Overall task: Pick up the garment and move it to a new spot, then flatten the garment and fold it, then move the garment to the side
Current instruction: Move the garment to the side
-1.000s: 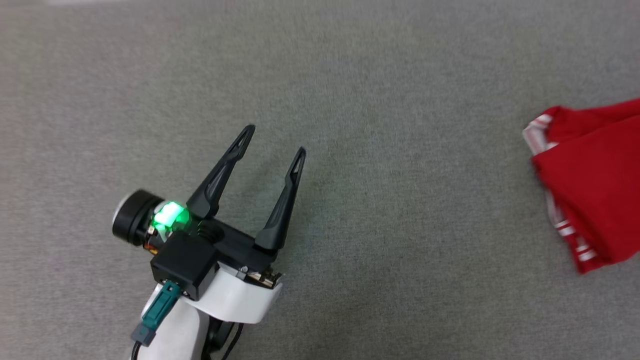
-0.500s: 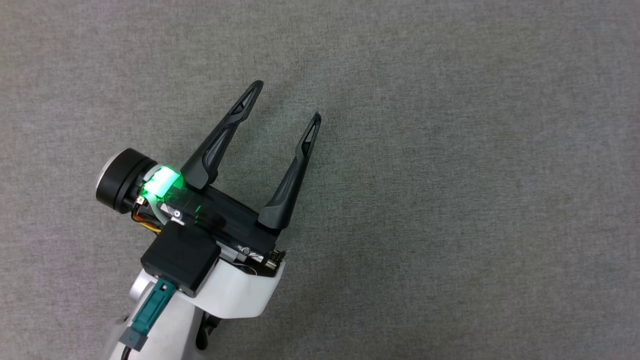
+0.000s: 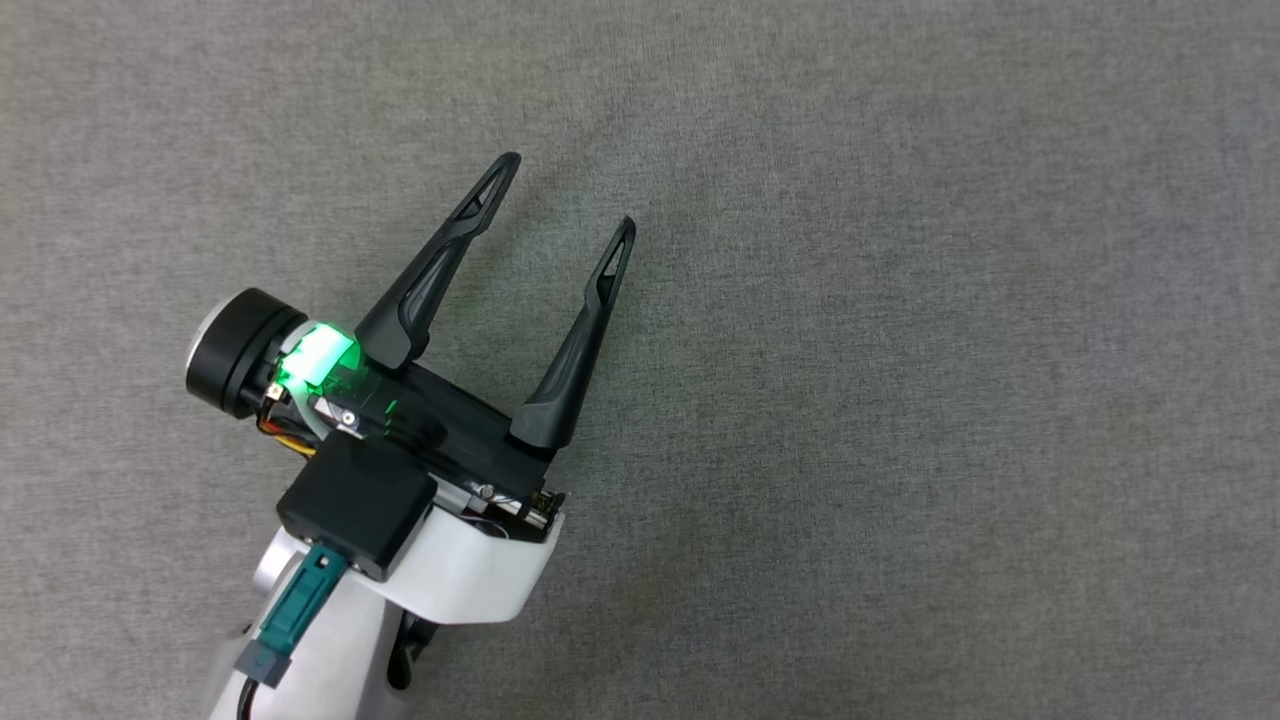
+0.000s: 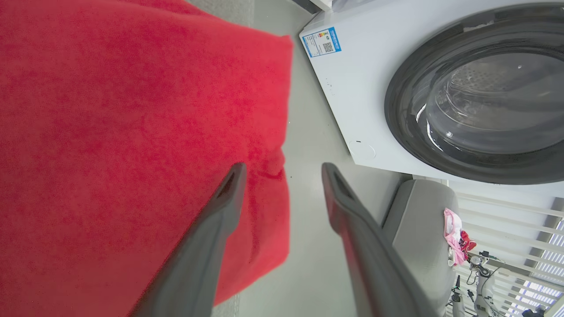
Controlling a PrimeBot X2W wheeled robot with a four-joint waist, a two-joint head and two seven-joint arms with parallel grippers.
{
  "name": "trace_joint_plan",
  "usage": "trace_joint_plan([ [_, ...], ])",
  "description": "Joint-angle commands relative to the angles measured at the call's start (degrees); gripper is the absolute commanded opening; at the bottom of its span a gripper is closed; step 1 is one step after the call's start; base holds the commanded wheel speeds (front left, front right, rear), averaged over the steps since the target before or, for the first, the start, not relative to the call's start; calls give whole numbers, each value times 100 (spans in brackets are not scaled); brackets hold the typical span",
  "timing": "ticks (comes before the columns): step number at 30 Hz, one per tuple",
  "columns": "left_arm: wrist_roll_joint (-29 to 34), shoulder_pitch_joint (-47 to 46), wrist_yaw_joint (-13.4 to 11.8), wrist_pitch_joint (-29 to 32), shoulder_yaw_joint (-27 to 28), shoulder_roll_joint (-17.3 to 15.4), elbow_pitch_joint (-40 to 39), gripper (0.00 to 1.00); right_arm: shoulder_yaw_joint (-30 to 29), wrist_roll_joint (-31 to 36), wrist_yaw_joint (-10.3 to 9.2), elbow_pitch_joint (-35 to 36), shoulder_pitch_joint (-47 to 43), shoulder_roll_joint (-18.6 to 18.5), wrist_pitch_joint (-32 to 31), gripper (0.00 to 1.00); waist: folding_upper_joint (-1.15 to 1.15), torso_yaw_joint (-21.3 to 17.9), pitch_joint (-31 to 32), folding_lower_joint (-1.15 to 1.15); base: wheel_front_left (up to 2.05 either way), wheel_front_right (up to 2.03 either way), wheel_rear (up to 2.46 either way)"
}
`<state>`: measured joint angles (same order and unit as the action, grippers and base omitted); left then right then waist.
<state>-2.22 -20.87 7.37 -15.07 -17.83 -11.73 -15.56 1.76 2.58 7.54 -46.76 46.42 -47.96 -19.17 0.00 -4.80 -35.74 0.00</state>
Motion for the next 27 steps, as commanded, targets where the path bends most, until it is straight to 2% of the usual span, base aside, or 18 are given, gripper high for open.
trace_joint_plan([
  [1, -29, -19, -21, -12, 23, 28, 20, 100, -53, 67, -11, 9, 50, 50, 13, 100, 0, 18, 102, 0, 0, 0, 0],
  [8, -169, 218, -70, -12, 163, 155, 304, 100, -152, 330, -11, 290, -157, 326, -125, 100, 0, 83, 812, 0, 0, 0, 0],
  [14, -314, 605, -128, -12, 443, 278, 641, 100, -196, 126, -11, 745, -420, 687, -112, 100, 0, 183, 1674, 0, 0, 0, 0],
  [20, -403, 1144, -180, -12, 724, 399, 995, 100, -314, -319, -11, 1440, -897, 1203, 264, 100, 0, 325, 2422, 0, 0, 0, 0],
  [27, -478, 1696, -138, -12, 931, 528, 1324, 100, -709, -1081, -11, 2822, -1741, 2165, 809, 100, 0, 452, 3004, 0, 0, 0, 0],
])
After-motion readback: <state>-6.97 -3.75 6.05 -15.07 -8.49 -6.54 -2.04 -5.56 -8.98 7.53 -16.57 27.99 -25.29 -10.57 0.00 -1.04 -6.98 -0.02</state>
